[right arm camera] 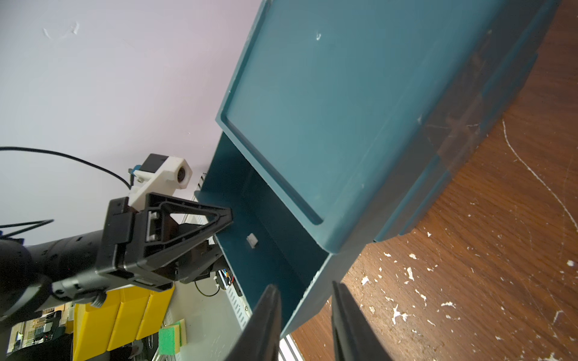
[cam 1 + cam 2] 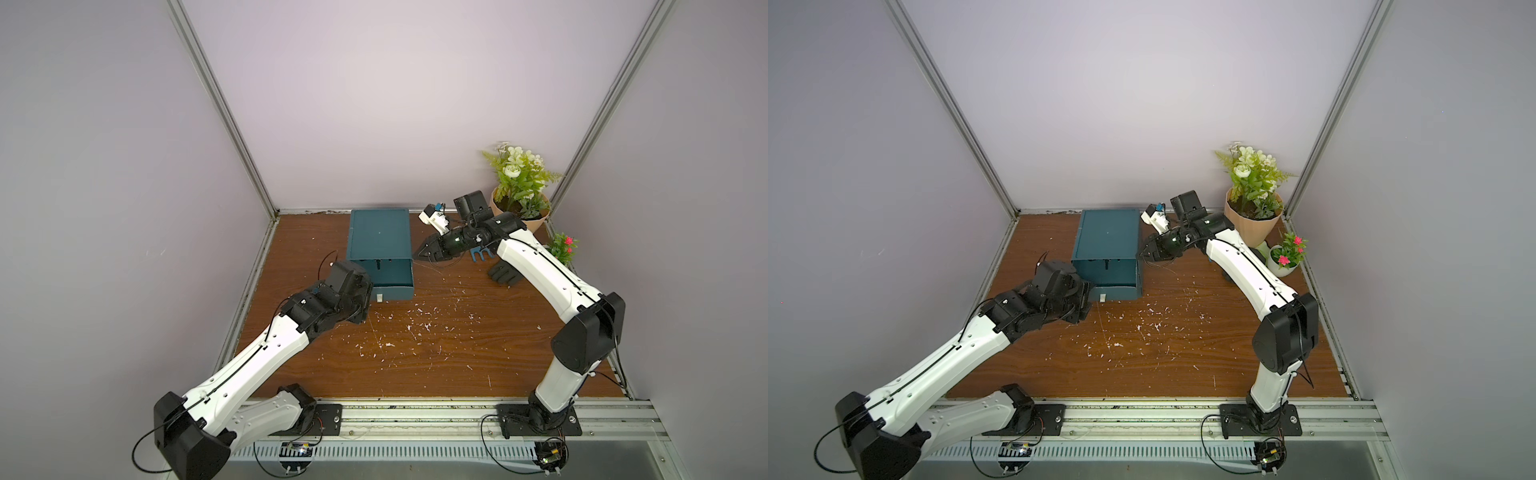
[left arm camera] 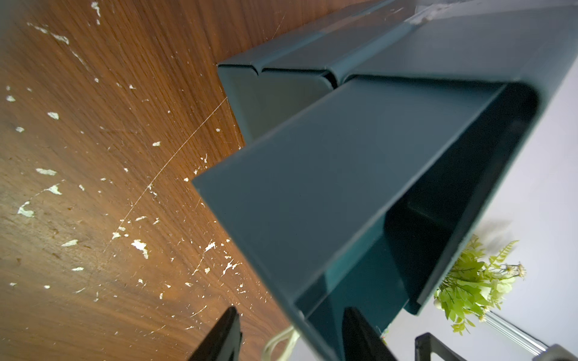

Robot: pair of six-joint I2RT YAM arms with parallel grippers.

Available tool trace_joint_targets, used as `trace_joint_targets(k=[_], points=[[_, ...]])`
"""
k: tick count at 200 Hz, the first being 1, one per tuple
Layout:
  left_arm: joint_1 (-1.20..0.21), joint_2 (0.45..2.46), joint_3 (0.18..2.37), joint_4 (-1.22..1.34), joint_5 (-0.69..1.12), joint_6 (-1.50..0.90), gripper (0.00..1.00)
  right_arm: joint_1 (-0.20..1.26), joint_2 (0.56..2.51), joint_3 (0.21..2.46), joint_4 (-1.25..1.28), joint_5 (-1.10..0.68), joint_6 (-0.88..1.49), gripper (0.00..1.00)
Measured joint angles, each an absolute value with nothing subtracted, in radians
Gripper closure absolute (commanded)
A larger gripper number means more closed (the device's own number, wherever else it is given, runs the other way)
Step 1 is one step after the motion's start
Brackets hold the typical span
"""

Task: Take the keys out of the drawer
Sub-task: Open the drawer in the storage box.

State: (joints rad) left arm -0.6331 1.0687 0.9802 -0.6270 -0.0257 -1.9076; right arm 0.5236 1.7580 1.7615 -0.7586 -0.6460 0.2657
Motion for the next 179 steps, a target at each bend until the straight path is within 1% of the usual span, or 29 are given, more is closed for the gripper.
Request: trace_joint_targets(k=[128,151,179], points=[[-0.638,1.005,0.966,-0.675,0.041,-1.908,0.47,0.531,1.758,1.753,-0.754,-0.632,0.270,0.66],[-0.656,1.005,0.966,-0.678,0.041,-1.912,0.47,0.535,1.758,1.749,-0.753,-0.632,0.270,0.66],[-0.712,0.999,0.966,-0.680,0.029,-1.951,0.47,0.537,1.758,1.745,-0.751,-0.632,0.270,0.66]])
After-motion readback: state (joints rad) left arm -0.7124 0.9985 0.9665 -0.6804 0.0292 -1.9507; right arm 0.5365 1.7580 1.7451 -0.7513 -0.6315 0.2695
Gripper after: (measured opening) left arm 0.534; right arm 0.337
